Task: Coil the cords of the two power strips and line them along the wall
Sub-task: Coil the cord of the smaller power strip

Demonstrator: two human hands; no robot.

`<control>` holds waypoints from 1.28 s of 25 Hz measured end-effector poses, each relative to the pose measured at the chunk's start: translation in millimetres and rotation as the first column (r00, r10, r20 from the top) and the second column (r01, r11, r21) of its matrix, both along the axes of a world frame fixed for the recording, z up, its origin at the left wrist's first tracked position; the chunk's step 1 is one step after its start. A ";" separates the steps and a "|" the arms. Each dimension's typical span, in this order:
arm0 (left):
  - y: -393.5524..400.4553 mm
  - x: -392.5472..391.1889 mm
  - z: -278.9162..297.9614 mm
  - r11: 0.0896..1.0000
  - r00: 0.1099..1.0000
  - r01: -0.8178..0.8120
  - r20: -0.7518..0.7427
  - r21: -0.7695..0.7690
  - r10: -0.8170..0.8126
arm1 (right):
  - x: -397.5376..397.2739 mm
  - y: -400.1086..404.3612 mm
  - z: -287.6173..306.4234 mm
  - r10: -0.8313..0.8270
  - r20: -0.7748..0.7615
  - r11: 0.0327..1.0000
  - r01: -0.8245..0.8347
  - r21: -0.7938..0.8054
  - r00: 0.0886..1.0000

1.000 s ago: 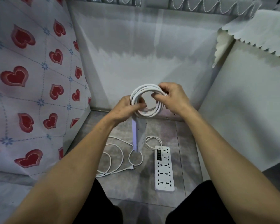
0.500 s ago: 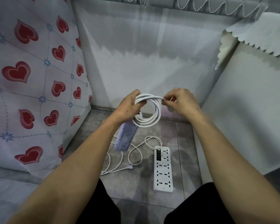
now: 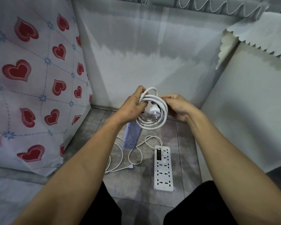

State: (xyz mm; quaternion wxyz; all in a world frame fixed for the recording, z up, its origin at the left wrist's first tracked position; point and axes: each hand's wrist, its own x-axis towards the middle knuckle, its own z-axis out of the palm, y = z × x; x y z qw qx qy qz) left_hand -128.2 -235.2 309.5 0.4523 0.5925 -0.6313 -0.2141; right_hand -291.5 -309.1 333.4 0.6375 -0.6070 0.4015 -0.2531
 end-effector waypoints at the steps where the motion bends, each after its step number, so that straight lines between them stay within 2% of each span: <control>1: 0.7 0.2 -0.1 0.999 1.000 -0.030 0.007 -0.012 0.031 | -1.4 3.1 1.9 0.060 -0.020 0.997 -0.059 0.058 0.998; 3: -0.7 -0.2 0.1 0.991 0.992 -0.127 0.023 -0.038 0.128 | -3.8 8.6 10.4 0.154 0.024 0.975 -0.156 0.158 0.988; 5: -3.0 -1.5 -0.3 0.975 0.975 -0.214 0.057 -0.054 0.217 | -0.6 14.3 17.2 0.194 0.033 0.967 -0.197 0.159 0.980; 6: -3.7 -2.6 -1.1 0.971 0.969 -0.232 0.071 -0.059 0.236 | 4.2 15.8 15.2 0.185 -0.034 0.981 -0.182 0.070 0.982; 8: -4.8 -5.1 -4.8 0.965 0.960 -0.256 0.102 -0.063 0.261 | 14.7 16.6 6.1 0.051 -0.278 0.963 -0.121 -0.241 0.959; 10: -6.0 -7.4 -8.9 0.954 0.943 -0.294 0.149 -0.056 0.299 | 20.5 17.3 -1.5 -0.189 -0.499 0.842 -0.121 -0.526 0.846; 12: -7.1 -4.1 -11.9 0.939 0.919 -0.342 0.191 -0.049 0.345 | 20.4 18.9 -3.2 -0.321 -0.580 0.764 -0.157 -0.626 0.748; 13: -7.3 -0.4 -12.8 0.931 0.909 -0.363 0.203 -0.043 0.364 | 18.6 18.7 -2.7 -0.323 -0.585 0.773 -0.150 -0.617 0.744; 18: -9.5 19.4 -10.9 0.913 0.901 -0.407 0.160 -0.003 0.402 | 10.9 14.4 11.7 -0.240 -0.423 0.853 -0.018 -0.522 0.873; 24: -13.4 26.3 -12.7 0.916 0.915 -0.397 0.092 0.048 0.392 | -6.3 5.9 25.7 -0.087 -0.402 0.885 -0.115 -0.451 0.911; 27: -12.9 29.4 -12.6 0.901 0.904 -0.425 -0.007 0.085 0.427 | -11.9 7.4 30.7 0.020 -0.289 0.919 -0.131 -0.373 0.957; 32: -9.4 33.4 -12.3 0.897 0.904 -0.424 -0.007 0.124 0.428 | -16.9 6.1 35.2 0.100 -0.092 0.964 -0.119 -0.236 0.991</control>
